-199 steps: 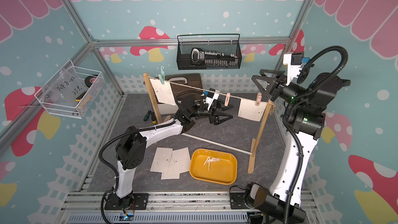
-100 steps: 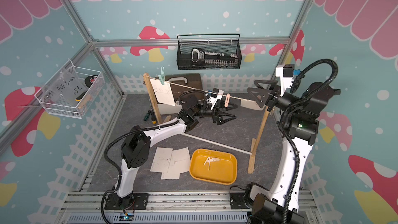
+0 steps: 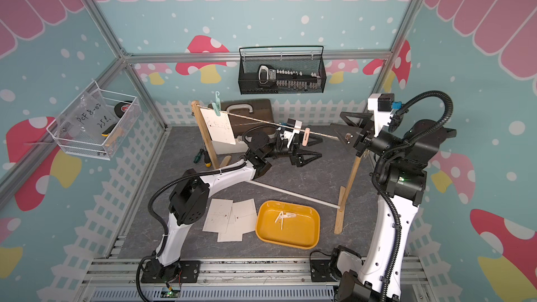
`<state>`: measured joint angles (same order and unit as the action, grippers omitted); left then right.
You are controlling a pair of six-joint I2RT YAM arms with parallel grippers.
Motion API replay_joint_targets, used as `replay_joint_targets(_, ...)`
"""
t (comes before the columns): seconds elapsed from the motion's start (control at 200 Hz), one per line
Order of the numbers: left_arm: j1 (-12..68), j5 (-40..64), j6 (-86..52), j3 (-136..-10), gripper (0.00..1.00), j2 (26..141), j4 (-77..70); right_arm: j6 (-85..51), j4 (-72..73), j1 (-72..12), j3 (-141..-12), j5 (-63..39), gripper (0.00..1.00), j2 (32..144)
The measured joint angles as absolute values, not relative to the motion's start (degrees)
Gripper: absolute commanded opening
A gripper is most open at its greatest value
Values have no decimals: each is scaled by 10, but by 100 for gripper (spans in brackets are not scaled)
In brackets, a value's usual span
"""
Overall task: Remove the postcards from the strings
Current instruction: Pinch the postcard on the clothesline.
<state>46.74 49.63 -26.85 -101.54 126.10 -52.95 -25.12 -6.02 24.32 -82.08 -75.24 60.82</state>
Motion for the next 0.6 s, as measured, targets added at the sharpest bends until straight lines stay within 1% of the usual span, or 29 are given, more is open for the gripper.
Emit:
replay_joint_targets(0.14, 467, 478, -267, -1015, 76, 1265, -561, -254, -60, 242, -821, -710, 58, 606)
replay_joint_targets(0.31, 467, 466, -262, -1013, 77, 1277, -586, -243, -65, 227, -818, -654, 62, 597)
replay_joint_targets(0.41, 466, 464, -255, -1013, 77, 1286, -586, -219, -72, 213, -819, -639, 64, 581)
replay_joint_targets(0.6, 466, 465, -247, -1024, 77, 1307, -584, -157, -126, 194, -852, -625, 64, 565)
